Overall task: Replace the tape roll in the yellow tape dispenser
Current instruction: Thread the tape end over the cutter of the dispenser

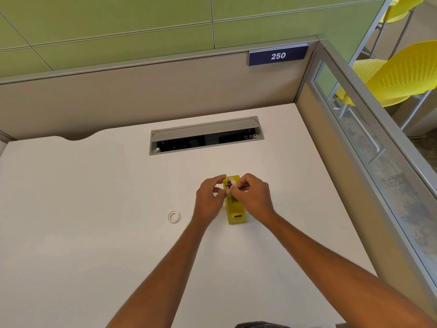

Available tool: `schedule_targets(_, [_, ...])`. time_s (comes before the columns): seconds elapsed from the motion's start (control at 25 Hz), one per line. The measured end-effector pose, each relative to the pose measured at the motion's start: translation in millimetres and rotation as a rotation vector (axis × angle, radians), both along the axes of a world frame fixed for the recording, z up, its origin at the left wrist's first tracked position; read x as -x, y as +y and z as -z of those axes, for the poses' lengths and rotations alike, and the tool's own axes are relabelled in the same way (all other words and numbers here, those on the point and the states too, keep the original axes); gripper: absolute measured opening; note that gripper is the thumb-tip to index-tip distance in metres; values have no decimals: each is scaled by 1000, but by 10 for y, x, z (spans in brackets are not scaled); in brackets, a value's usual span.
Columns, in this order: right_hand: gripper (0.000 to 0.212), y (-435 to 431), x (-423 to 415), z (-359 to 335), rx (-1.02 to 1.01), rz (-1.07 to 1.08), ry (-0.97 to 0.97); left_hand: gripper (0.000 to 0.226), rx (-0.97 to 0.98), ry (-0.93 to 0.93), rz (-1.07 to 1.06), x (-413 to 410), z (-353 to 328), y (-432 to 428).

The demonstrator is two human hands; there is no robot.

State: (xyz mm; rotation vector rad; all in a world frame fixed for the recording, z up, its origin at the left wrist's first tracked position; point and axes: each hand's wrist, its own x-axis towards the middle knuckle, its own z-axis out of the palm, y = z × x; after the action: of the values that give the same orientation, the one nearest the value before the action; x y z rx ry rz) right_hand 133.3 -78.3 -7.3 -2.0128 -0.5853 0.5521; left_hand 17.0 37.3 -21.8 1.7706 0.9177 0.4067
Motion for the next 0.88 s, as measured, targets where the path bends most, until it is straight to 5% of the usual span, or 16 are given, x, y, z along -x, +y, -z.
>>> schedule_targets(0.32, [15,-159,-439,-285,70,-373,121,27,264,26,190,151,-214,199])
schedule_targets(0.88, [13,-106,-420,-308,-30,-173,210,19,269,-44,42,112,-310,-56])
